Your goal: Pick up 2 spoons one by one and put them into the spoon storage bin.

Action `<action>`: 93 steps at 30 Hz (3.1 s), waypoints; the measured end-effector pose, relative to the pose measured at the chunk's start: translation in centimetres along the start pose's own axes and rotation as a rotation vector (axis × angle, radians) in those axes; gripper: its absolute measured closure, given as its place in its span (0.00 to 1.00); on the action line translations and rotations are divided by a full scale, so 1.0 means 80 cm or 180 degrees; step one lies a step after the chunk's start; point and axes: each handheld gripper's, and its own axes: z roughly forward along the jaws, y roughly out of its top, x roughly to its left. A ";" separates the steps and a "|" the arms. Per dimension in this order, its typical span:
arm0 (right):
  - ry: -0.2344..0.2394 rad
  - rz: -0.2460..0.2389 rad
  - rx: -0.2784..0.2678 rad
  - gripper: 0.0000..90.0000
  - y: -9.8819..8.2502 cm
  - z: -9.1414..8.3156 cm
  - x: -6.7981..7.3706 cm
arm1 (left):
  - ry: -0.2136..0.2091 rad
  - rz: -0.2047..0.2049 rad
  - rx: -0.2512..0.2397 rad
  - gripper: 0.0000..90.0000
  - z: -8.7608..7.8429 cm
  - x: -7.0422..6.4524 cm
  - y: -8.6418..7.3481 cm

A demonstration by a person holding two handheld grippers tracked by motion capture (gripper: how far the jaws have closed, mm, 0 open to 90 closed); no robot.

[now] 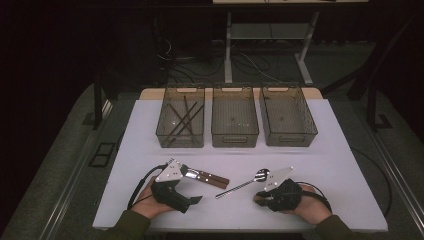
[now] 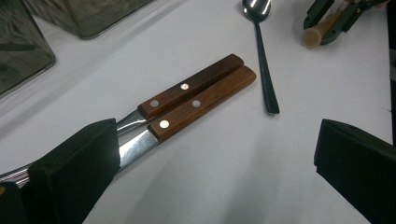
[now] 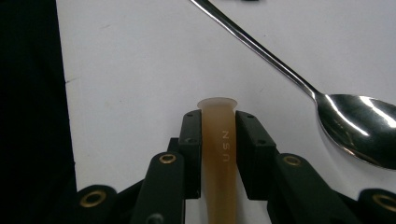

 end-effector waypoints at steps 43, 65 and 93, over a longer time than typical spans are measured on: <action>-0.0445 0.0869 -0.0727 0.81 0.021 -0.046 -0.042 | -0.0008 0.0039 0.0002 0.00 0.000 0.001 0.001; -0.0623 0.1047 -0.1080 0.81 0.064 -0.055 -0.079 | -0.0014 0.0033 0.0003 0.00 0.000 0.001 0.001; -0.0968 0.1223 -0.1175 0.81 0.161 -0.045 -0.155 | -0.0051 0.0036 -0.0020 0.00 0.000 -0.002 0.002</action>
